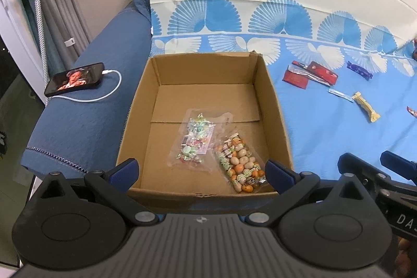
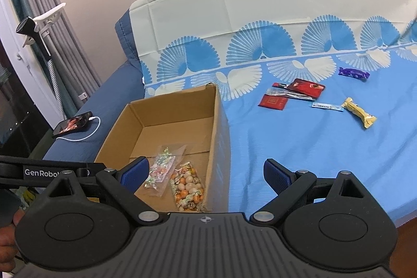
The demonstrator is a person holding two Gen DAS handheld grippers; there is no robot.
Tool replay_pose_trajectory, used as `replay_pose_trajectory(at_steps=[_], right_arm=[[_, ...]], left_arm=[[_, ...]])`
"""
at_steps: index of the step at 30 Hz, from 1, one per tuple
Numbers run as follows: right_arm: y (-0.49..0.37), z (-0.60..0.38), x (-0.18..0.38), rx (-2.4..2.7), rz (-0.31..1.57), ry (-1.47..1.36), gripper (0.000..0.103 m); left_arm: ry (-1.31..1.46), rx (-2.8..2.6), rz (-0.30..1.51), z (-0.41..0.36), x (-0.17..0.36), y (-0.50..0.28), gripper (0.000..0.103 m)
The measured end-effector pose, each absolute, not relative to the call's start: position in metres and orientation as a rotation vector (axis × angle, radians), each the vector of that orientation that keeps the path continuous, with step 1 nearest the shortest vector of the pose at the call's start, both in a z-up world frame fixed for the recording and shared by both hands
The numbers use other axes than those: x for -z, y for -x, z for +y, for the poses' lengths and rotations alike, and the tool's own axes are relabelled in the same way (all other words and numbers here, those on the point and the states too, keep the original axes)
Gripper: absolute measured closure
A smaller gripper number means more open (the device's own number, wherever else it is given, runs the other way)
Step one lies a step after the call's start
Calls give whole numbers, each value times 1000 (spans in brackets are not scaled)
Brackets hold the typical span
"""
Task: Organize snacks
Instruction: 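Withdraw both open tools from the box toward the remaining snacks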
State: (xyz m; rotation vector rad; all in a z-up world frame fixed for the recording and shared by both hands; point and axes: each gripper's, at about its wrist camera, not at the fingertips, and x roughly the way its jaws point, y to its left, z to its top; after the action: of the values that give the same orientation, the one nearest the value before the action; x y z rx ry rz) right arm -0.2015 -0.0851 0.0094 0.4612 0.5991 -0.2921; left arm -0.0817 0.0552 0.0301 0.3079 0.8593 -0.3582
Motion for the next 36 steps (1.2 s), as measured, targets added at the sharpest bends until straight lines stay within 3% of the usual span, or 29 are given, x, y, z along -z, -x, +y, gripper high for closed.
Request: replay_pose_trajectory(at_steps=[36], right_arm=[[218,-181,12,487,601,-522,8]], left_arm=[[-388,481,850,-41,-26,63,0]])
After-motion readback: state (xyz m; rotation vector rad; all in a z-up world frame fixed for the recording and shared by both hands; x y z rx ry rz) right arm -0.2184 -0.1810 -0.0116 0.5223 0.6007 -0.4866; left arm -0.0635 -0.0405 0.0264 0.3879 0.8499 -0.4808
